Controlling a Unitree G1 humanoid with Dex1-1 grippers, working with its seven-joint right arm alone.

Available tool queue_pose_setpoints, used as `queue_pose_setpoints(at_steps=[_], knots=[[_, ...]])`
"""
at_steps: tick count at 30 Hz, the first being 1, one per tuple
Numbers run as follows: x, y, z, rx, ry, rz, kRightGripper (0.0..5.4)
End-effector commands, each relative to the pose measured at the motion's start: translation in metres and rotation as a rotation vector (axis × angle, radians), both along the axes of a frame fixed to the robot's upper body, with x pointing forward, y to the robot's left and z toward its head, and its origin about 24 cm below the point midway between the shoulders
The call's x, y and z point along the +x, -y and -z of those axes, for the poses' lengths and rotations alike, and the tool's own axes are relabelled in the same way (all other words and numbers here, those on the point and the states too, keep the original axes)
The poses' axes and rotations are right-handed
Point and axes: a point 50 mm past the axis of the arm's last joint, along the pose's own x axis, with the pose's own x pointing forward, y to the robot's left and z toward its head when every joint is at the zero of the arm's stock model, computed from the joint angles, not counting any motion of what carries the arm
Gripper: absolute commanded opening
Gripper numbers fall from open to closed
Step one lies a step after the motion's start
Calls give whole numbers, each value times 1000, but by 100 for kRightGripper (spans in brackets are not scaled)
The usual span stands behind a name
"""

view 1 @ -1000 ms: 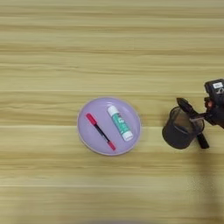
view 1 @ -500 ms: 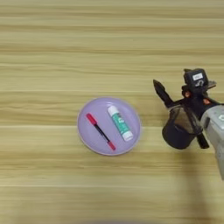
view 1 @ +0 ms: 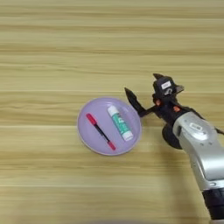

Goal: Move the objects on the table

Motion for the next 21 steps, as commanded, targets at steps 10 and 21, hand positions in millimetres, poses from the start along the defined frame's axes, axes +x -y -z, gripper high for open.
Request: queue_pose_setpoints(at_steps=[10, 21], knots=[[0, -23, 1, -25, 58, -77, 536], [4, -24, 20, -36, -6, -78, 536]])
